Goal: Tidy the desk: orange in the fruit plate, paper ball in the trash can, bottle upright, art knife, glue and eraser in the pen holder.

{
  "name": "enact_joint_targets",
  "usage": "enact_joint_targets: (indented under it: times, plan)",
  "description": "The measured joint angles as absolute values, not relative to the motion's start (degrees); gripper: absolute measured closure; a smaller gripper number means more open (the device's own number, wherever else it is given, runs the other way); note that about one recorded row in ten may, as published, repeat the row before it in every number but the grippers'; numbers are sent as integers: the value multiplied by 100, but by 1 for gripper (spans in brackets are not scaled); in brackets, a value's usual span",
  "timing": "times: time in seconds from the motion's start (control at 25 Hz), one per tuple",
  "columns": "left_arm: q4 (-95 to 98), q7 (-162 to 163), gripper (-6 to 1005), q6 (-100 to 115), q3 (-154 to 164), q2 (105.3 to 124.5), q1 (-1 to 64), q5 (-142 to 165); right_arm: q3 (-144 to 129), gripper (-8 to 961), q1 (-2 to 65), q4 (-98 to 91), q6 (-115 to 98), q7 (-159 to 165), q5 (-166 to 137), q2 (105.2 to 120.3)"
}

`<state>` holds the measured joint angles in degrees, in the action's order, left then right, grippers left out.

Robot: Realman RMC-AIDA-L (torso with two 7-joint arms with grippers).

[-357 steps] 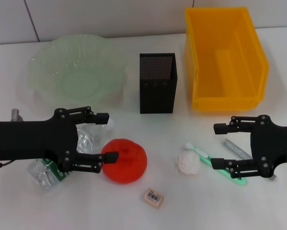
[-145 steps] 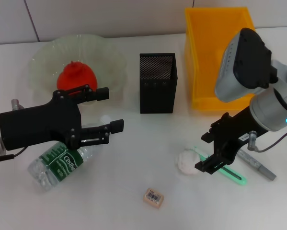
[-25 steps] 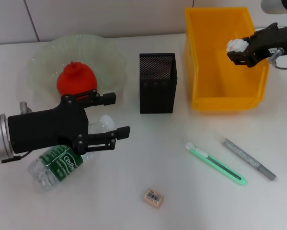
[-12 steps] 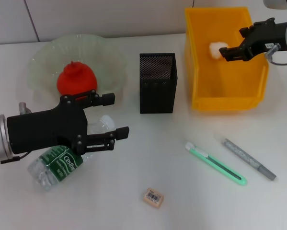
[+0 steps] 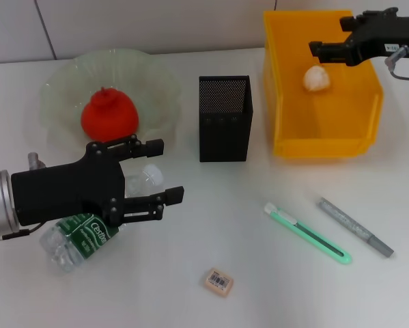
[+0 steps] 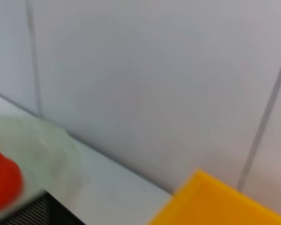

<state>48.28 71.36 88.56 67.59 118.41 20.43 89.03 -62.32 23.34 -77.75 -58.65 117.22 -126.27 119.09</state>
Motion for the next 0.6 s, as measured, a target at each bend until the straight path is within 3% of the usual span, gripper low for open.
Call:
enact_joint_targets:
  times: [0.6]
  plan:
    - [4825, 7137, 195, 8915, 6716, 11836, 1985, 8878, -4718, 232, 2153, -7345, -8617, 9448, -10517, 11898]
